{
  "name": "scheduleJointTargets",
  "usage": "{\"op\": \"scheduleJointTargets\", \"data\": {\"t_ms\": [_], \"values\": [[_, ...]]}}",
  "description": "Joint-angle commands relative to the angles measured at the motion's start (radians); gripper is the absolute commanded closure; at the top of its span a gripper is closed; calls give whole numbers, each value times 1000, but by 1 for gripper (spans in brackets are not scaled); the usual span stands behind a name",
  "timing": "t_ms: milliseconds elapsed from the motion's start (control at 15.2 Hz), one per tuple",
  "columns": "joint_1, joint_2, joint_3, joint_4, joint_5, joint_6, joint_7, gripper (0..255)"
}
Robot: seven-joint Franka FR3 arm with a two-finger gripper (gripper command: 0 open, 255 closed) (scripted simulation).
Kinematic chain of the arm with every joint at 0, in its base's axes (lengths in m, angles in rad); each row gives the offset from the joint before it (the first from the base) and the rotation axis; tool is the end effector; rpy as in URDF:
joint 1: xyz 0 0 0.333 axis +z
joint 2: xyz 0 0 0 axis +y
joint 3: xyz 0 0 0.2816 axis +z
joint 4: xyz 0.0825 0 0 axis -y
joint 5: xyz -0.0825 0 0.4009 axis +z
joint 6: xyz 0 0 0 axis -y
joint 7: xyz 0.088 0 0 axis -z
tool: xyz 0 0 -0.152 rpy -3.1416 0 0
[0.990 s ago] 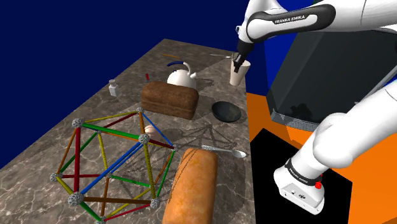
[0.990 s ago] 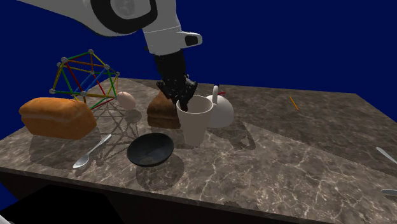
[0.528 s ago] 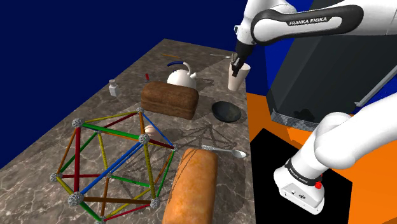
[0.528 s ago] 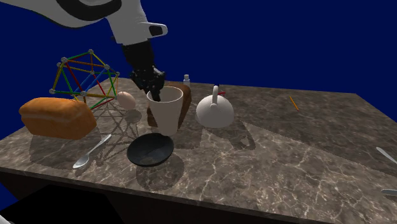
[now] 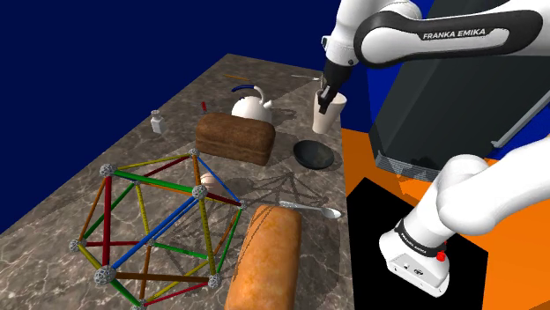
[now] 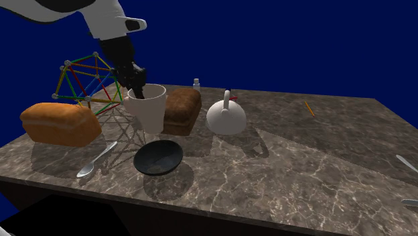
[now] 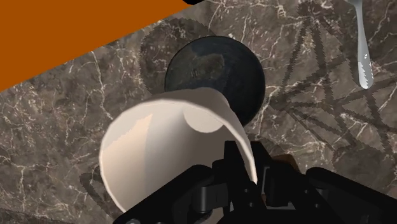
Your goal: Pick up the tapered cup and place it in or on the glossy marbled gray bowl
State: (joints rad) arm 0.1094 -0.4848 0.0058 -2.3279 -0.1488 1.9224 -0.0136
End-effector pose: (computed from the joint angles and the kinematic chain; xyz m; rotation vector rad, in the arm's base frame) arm 0.4491 0.0352 0.4489 2.9873 0.2606 0.1296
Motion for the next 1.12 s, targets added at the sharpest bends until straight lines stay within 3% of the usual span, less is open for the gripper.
{"op": "scheduleJointTargets", "data": {"t_ms": [0, 1056], "values": [[1, -1, 3, -23, 0, 21, 8, 255], [-5, 55, 2, -196, -20, 248, 42, 255]]}}
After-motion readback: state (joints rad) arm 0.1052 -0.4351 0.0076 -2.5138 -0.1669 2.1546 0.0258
